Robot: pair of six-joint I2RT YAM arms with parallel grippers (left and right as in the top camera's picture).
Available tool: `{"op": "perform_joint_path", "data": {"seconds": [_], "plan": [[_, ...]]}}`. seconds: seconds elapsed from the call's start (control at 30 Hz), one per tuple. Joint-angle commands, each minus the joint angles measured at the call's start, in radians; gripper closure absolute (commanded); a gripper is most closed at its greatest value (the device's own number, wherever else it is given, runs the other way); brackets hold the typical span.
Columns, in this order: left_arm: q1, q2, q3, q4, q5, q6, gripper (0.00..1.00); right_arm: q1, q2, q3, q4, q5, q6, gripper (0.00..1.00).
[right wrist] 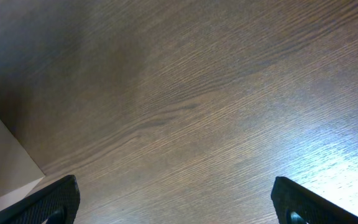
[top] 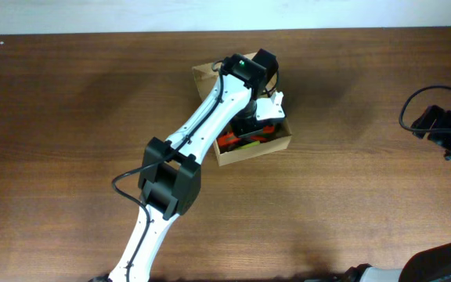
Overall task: Pack container
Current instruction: 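Carry the box cutter into the box and lower it, then open the left gripper and withdraw it from the box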
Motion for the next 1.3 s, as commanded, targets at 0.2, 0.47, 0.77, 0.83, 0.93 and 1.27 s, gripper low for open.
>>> {"op": "perform_joint_path", "data": {"seconds": [0.2, 0.47, 0.77, 0.83, 0.93, 1.27], "plan": [[-0.003, 0.048, 0.008, -0.003, 0.032, -0.017, 0.83, 0.007, -0.008, -0.005, 0.003, -0.017, 0.008, 0.01], [0.010, 0.021, 0.013, 0.002, -0.029, -0.079, 0.38, 0.007, -0.008, -0.005, 0.001, -0.017, 0.008, 0.01], [0.009, -0.200, 0.177, 0.013, -0.128, -0.257, 0.98, 0.007, -0.008, -0.005, -0.007, -0.017, 0.008, 0.00], [-0.005, -0.237, 0.179, -0.052, -0.121, -0.307, 0.98, 0.006, -0.008, -0.005, -0.014, -0.017, 0.008, 0.01], [-0.067, -0.263, 0.178, -0.076, -0.095, -0.311, 0.98, 0.007, -0.008, -0.005, -0.014, -0.017, 0.008, 0.00], [-0.132, -0.323, -0.312, -0.022, -0.153, -0.320, 0.98, 0.006, -0.008, -0.005, -0.013, -0.016, 0.008, 0.01]]}}
